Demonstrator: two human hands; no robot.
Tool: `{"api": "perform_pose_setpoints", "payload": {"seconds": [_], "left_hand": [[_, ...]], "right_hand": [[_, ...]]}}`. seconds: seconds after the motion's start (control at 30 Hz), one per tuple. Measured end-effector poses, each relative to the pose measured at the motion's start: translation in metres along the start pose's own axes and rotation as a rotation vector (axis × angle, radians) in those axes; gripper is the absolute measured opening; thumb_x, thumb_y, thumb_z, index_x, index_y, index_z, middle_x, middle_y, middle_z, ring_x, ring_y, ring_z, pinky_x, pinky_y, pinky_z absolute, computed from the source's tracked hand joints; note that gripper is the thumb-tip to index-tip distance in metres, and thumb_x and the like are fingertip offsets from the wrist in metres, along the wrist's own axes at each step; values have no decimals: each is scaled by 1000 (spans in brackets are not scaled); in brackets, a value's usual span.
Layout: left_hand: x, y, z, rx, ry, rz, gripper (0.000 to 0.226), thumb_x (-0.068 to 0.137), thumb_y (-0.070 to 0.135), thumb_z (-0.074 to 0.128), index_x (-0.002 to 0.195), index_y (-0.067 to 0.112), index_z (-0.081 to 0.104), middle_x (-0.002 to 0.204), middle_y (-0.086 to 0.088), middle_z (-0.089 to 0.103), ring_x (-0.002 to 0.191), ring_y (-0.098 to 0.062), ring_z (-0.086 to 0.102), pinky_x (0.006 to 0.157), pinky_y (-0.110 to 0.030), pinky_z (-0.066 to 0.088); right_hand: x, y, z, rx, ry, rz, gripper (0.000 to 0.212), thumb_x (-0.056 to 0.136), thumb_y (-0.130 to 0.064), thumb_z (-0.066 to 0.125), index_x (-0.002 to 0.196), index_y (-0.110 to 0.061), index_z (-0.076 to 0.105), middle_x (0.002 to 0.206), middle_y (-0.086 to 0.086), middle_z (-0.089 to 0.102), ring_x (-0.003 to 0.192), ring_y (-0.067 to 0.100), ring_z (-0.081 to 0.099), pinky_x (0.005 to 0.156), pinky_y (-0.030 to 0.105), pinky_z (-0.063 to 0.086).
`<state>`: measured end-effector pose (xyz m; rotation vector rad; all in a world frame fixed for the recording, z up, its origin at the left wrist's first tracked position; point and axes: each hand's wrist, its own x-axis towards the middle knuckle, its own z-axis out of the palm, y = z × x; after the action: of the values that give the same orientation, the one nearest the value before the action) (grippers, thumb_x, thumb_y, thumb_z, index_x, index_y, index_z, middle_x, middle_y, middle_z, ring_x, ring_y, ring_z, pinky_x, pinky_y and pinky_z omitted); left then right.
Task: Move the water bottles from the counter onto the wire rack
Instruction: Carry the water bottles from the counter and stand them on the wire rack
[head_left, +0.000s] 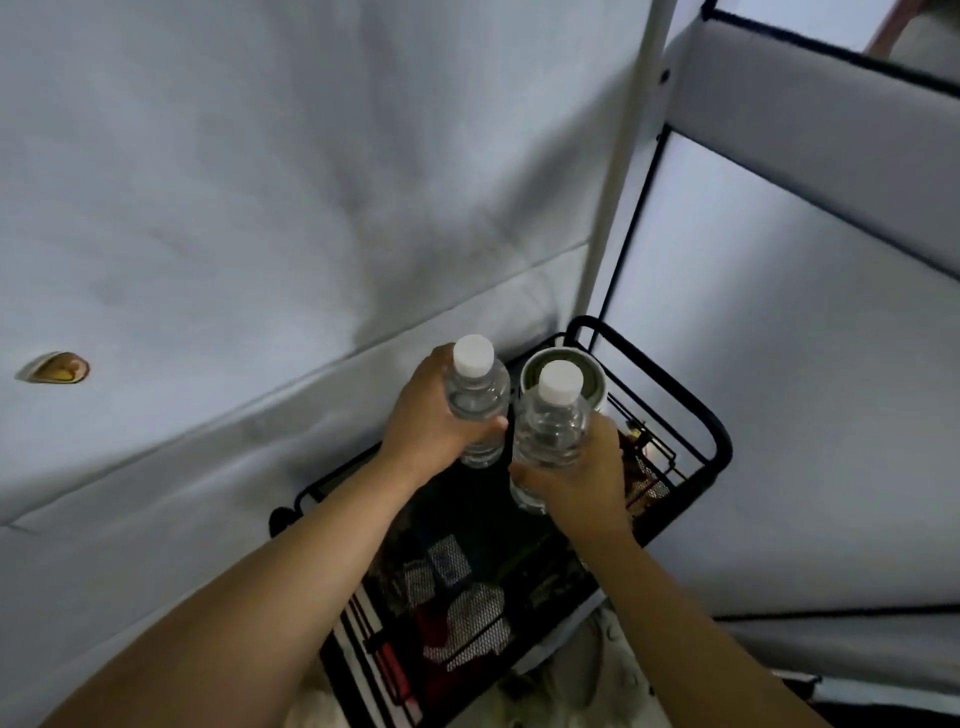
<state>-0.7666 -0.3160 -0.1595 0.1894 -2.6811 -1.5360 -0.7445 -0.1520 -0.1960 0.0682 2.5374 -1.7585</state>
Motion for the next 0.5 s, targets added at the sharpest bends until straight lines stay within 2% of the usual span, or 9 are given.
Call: {"api": "perform_pose_setpoints", "payload": {"seconds": [0.07, 0.13, 0.27, 0.4, 0.5], "left_hand": [[10, -10, 3, 13, -4, -1, 65, 55, 24, 85, 108, 33, 49, 114, 2, 62, 103, -16, 59, 83, -27, 44], [16, -17, 5, 37, -17, 14, 64, 55, 23, 85, 108, 31, 50, 113, 2, 62, 102, -16, 59, 83, -27, 43], [23, -28, 6, 56, -42, 20, 65, 55, 25, 85, 110, 33, 51, 109, 8, 61, 99, -13, 59, 80, -26, 43], [30, -30, 7, 40, -54, 39, 64, 53, 25, 84, 105, 38, 49, 105, 10, 62, 97, -11, 60, 78, -20, 43], [36, -29, 10, 24, -77, 36, 63, 53, 21, 85, 105, 33, 51, 105, 10, 63, 97, -9, 60, 80, -19, 44]], "right_hand": [[8, 6, 5, -1, 23, 7, 53, 52, -18, 82, 99, -12, 57, 102, 15, 61, 94, 27, 62, 78, 42, 57], [12, 8, 10, 0, 38, 14, 58, 52, -21, 82, 104, -11, 56, 103, 15, 60, 96, 27, 62, 81, 43, 55], [17, 8, 17, 9, 118, 4, 63, 52, -23, 84, 107, -14, 54, 106, 8, 55, 99, 21, 58, 81, 32, 53], [21, 12, 24, 41, 131, 3, 64, 53, -19, 85, 109, -14, 55, 109, 10, 57, 101, 22, 59, 86, 45, 53], [22, 16, 31, 55, 179, 6, 63, 53, -16, 84, 105, -26, 51, 109, 5, 57, 102, 21, 58, 87, 46, 52]]}}
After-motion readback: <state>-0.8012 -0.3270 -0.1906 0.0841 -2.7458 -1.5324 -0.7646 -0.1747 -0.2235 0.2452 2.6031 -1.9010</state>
